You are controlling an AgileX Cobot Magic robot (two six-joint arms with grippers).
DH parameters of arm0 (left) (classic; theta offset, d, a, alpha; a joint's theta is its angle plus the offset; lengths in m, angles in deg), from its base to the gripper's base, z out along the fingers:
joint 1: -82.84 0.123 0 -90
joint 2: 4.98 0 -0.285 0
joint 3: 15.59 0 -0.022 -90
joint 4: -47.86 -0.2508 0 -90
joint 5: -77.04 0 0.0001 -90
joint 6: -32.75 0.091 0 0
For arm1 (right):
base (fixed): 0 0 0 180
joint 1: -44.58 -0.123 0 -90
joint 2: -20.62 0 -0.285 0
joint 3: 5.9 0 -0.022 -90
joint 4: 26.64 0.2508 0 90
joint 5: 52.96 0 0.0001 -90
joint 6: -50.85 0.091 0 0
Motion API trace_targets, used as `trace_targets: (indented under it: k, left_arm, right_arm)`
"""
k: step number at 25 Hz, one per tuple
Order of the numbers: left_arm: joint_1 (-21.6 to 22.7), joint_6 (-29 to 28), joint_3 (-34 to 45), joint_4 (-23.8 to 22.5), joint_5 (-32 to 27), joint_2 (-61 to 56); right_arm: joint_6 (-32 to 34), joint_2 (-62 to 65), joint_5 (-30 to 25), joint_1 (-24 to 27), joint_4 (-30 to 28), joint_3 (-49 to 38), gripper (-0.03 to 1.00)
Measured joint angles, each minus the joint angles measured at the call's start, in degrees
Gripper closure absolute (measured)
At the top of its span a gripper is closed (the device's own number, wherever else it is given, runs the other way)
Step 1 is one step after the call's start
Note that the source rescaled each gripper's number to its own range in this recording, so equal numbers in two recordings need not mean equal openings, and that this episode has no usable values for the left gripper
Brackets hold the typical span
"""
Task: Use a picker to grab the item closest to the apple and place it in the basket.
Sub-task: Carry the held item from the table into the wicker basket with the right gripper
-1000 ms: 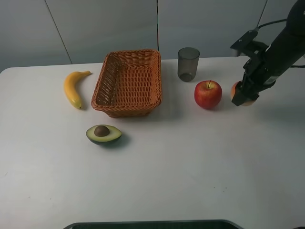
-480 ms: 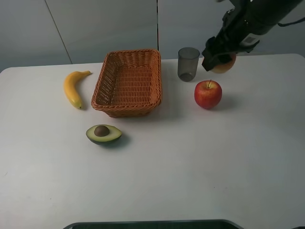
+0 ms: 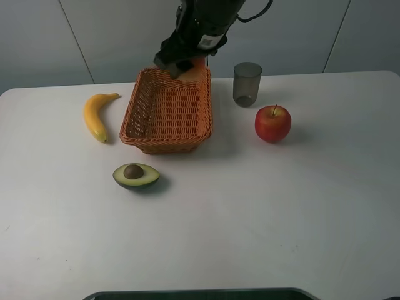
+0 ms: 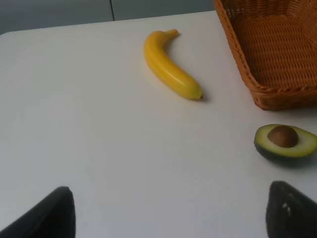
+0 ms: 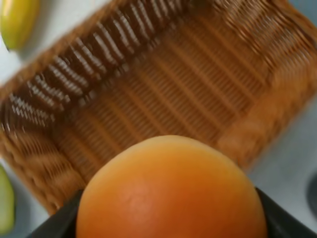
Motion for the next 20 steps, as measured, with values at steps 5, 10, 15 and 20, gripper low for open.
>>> trace_targets:
  k: [5, 10, 15, 20]
  left_arm:
    - [0.0, 0.0, 0.0, 0.0, 0.0, 0.0]
    - [0.0, 0.0, 0.0, 0.0, 0.0, 0.0]
    - [0.0, 0.0, 0.0, 0.0, 0.0, 0.0]
    - [0.0, 0.0, 0.0, 0.0, 0.0, 0.0]
  right_arm:
    - [0.67, -6.56, 5.43, -1.47, 0.0, 1.59, 0.97]
    - [0.91, -11.46, 6.77, -1.6, -0.24, 1.59, 0.97]
    - [0.91, -13.91, 9.58, -1.6, -0.85, 1.59, 0.97]
    - [1.6, -13.91, 11.47, -1.6, -1.2, 1.82, 0.97]
